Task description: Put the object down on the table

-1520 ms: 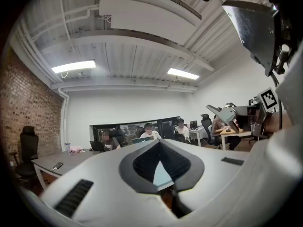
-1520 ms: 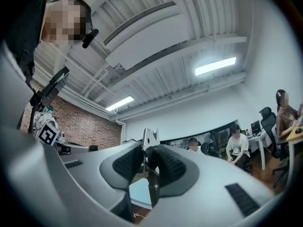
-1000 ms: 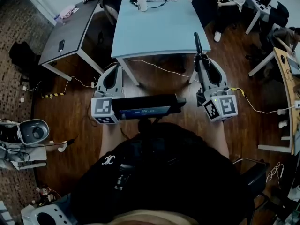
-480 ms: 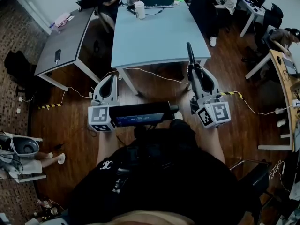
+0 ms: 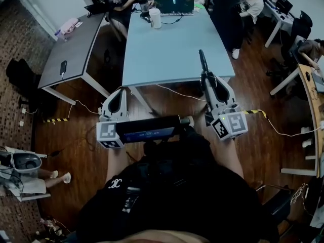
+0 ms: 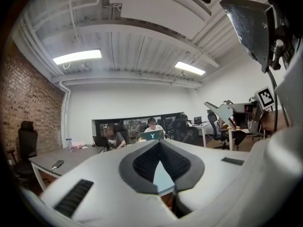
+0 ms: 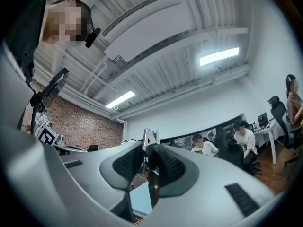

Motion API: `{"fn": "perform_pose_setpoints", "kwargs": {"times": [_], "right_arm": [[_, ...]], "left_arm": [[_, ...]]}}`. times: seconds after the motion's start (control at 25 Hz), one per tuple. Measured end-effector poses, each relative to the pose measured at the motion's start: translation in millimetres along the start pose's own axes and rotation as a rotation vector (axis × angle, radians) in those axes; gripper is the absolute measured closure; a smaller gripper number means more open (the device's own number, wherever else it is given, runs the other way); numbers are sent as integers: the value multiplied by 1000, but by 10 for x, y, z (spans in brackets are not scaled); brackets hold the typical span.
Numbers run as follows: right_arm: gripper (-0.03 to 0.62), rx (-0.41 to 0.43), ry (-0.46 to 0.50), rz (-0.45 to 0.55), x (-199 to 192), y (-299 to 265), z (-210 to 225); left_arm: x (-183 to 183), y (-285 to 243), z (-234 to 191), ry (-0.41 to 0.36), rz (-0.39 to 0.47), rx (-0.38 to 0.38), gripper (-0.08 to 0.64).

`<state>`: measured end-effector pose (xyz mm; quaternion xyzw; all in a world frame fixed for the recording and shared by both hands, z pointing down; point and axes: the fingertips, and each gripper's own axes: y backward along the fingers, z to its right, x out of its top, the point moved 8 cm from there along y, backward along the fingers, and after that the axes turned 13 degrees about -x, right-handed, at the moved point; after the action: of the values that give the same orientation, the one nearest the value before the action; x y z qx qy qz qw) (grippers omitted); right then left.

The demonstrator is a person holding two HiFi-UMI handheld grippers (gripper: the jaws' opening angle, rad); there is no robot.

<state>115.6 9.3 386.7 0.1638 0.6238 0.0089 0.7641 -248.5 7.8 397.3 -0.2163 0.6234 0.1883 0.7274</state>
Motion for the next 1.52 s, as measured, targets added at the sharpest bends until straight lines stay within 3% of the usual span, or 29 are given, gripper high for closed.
{"fn": "perform_pose_setpoints", "kwargs": {"times": [0.48, 0.8, 1.0, 1.24, 1.52], "right_arm": [[497, 65, 7, -27, -380, -1664, 817], [497, 95, 14, -66, -577, -2473, 1413], [497, 128, 12, -104, -681, -2767, 1564], [497, 140, 26, -143, -863, -2943, 1448], [497, 112, 213, -217, -1286, -3102, 1249]], "left_arm": [[118, -1829, -575, 2, -13, 1, 555], [184, -2878, -794, -22, -14, -10, 555], [356, -3162, -802, -19, -10, 20, 555], [252, -3161, -961, 9, -43, 34, 555], [211, -3133, -1237, 3, -60, 26, 555]]}}
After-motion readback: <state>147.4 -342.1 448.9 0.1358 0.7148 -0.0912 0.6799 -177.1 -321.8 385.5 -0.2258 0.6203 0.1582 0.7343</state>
